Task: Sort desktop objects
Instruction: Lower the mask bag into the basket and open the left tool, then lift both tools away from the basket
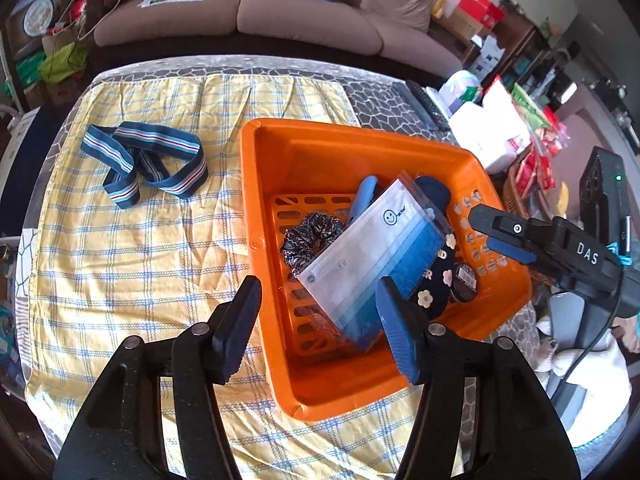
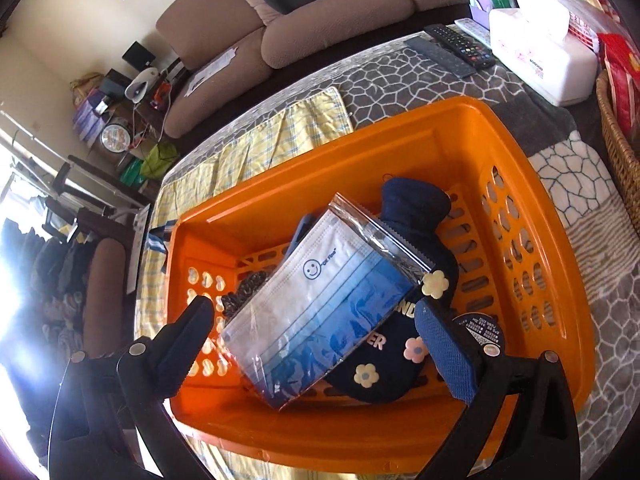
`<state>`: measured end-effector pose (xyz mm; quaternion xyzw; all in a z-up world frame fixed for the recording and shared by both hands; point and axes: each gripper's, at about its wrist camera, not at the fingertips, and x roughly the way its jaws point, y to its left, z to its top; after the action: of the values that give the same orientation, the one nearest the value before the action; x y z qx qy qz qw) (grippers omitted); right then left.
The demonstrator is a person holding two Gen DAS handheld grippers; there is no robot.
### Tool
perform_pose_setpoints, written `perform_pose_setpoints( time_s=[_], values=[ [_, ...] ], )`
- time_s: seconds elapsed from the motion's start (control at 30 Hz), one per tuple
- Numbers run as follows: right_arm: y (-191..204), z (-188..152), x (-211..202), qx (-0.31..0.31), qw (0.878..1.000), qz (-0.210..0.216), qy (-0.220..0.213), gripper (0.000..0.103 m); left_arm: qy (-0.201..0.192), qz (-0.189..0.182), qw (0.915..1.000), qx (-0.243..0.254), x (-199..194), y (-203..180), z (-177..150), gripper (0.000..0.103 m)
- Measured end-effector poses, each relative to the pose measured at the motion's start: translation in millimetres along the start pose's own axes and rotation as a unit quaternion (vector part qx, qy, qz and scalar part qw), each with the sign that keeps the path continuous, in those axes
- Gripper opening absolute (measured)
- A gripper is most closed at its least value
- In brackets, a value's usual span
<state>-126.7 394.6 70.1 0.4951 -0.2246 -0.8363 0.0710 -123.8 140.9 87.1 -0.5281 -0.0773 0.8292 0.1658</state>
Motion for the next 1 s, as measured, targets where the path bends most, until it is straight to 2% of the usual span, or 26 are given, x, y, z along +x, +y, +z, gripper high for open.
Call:
perform_pose_setpoints(
  time_s=[0.13, 0.4, 0.63, 1.0],
  values=[
    [14.8, -7.5, -7.3, -0.017, 1.000, -0.006, -0.002, 0.103, -0.008, -0.006, 0.9999, -0.007, -17.7, 3.4, -2.6, 0.068],
    [45.1, -30.6, -18.0, -0.079, 0.996, -0.043, -0.007, 0.103, -0.035, 0.004, 0.9993, -0.012, -55.0, 12.0, -5.0, 0.083],
    [72.0, -53.1, -23.4, -0.132, 0.989, -0.071, -0.013, 0.103, -0.052, 0.008, 0.9985, -0.019, -77.7, 24.0, -16.8, 0.103],
    [111.7, -77.1, -24.5, -0.166, 0.984, -0.060, -0.013, 0.103, -0.043, 0.026, 0.9986, -0.018, -97.3, 51.4, -36.1, 0.103]
  ],
)
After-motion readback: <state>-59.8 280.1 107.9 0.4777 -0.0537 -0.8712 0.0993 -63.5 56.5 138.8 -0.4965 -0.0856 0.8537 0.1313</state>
